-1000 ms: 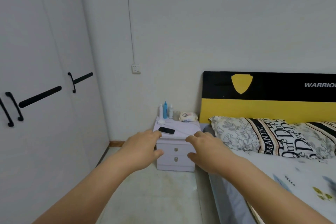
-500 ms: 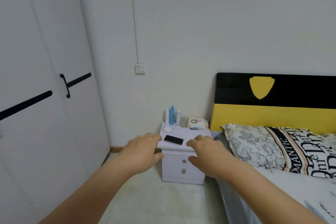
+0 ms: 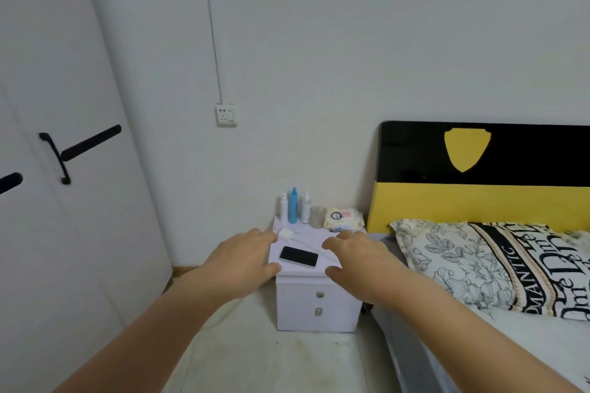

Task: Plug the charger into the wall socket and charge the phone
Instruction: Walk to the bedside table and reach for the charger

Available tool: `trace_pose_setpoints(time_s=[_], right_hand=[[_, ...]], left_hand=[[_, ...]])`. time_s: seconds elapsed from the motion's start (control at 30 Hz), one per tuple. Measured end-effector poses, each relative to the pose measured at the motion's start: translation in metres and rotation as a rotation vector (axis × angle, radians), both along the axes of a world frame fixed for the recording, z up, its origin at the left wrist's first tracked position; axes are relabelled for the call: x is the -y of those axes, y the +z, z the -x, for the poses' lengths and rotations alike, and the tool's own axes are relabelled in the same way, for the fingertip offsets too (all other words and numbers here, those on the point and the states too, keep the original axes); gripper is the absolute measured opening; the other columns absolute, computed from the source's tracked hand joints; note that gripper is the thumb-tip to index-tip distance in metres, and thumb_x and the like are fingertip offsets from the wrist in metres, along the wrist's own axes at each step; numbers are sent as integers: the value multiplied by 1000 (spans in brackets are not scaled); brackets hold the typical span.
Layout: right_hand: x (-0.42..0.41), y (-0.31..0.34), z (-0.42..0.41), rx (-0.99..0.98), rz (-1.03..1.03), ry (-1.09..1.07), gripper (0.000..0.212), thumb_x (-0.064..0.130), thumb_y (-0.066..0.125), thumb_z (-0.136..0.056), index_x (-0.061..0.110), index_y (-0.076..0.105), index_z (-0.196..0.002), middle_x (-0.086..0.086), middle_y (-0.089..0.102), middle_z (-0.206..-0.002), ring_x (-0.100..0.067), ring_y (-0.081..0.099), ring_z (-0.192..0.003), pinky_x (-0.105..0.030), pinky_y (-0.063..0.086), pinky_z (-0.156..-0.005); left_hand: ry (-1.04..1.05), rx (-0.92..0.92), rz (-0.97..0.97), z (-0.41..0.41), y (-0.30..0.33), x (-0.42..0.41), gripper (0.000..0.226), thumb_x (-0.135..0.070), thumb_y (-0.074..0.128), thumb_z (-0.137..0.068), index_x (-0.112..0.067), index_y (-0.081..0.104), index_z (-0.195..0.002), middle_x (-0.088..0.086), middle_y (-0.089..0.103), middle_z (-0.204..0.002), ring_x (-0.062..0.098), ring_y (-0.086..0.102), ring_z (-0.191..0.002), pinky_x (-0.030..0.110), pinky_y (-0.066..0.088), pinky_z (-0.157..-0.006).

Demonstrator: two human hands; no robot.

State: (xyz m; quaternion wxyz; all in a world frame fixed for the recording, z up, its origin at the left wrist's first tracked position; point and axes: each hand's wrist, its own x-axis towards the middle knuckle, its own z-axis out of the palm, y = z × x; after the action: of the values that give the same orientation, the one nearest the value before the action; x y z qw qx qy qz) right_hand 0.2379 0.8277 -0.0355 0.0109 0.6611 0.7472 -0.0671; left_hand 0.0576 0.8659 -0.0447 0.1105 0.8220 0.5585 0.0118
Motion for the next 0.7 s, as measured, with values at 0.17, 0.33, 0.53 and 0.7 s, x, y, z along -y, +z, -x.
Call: trace_pose_setpoints(time_s=[0.17, 0.33, 0.53, 0.7], right_hand=[[-60, -6, -23, 13, 4, 17, 41, 30, 44, -94, 17, 43, -132, -10, 42, -138, -29, 42, -123, -42, 40, -100], [-126, -8, -55, 10, -17, 38, 40, 29, 45, -93, 16, 44, -131, -10, 45, -135, -28, 43, -122, -39, 40, -97], [-193, -12, -72, 14, 1, 87, 38, 31, 45, -93, 18, 46, -128, -8, 51, -127, -27, 47, -115, -39, 42, -94], [-243, -18, -70, -10, 28, 103, 38, 30, 45, -92, 17, 46, -128, -8, 51, -127, -27, 47, -114, -39, 43, -93]], left_hand=[[18, 13, 10, -26, -4, -55, 47, -36, 48, -89, -21, 37, -132, 5, 50, -132, 25, 50, -118, 39, 42, -101], [42, 48, -13, -59, -4, -113, 49, -35, 47, -90, -21, 35, -135, 3, 47, -135, 23, 49, -119, 35, 41, -100], [88, 61, 7, -76, -8, -169, 45, -35, 47, -90, -18, 38, -131, 6, 50, -132, 24, 51, -116, 36, 42, -99], [100, 64, 19, -75, -14, -220, 43, -33, 48, -90, -18, 39, -130, 5, 51, -130, 22, 52, -115, 34, 42, -98]])
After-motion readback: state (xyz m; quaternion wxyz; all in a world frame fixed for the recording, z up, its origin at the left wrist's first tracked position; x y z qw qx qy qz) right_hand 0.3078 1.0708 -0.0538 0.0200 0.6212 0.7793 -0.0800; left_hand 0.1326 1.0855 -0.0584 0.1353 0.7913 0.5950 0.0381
